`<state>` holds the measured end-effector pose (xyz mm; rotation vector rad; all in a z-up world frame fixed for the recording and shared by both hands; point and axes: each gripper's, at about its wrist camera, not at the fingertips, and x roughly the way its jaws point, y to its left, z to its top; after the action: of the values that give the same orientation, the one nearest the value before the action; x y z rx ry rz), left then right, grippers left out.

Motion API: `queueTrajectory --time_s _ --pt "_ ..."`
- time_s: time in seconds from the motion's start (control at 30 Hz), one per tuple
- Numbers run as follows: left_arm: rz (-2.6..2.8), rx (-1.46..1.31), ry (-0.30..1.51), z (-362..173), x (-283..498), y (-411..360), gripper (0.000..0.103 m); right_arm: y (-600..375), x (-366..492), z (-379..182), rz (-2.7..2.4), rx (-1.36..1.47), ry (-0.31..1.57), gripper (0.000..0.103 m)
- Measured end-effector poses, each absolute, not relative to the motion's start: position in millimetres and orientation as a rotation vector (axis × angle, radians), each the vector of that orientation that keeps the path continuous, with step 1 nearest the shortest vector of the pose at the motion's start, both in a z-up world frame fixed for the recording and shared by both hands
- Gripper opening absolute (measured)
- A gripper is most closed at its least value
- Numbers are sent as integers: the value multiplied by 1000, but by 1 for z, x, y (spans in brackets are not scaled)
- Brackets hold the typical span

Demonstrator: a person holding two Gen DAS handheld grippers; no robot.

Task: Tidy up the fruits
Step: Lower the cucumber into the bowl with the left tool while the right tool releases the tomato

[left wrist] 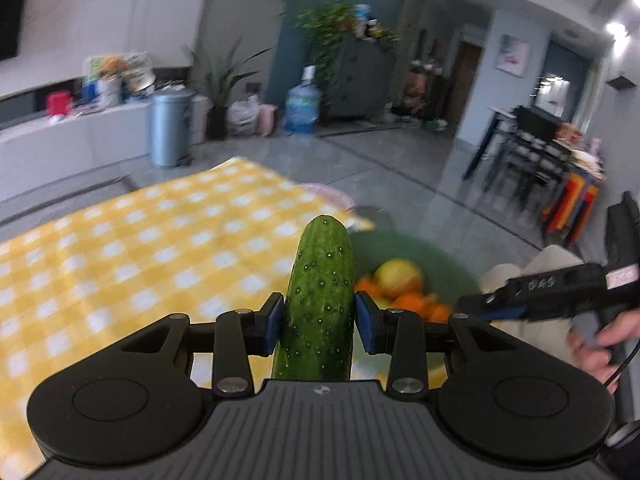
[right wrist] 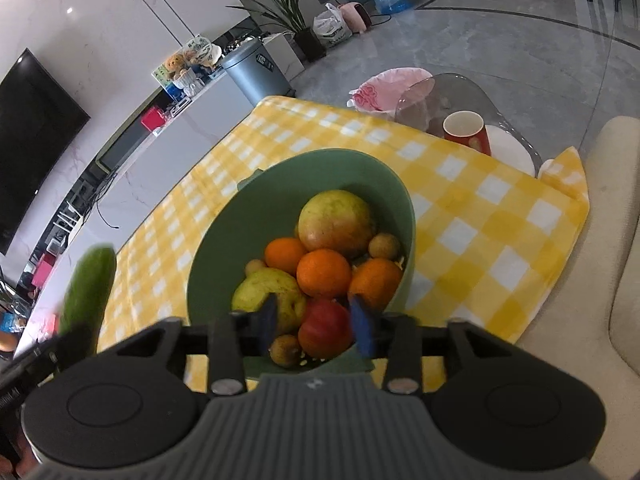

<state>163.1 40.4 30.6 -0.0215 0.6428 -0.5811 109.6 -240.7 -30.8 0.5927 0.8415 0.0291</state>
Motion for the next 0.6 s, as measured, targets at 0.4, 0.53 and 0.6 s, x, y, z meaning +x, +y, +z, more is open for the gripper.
queueTrajectory --time_s 0.4,0.53,0.6 --pt "-921 132 744 11 240 -81 43 -258 102 -23 76 636 785 45" --pt "-914 193 814 -14 255 -102 43 -263 101 -27 87 654 783 45" --pt "-875 231 829 -25 256 -104 43 -263 101 -29 95 660 790 45"
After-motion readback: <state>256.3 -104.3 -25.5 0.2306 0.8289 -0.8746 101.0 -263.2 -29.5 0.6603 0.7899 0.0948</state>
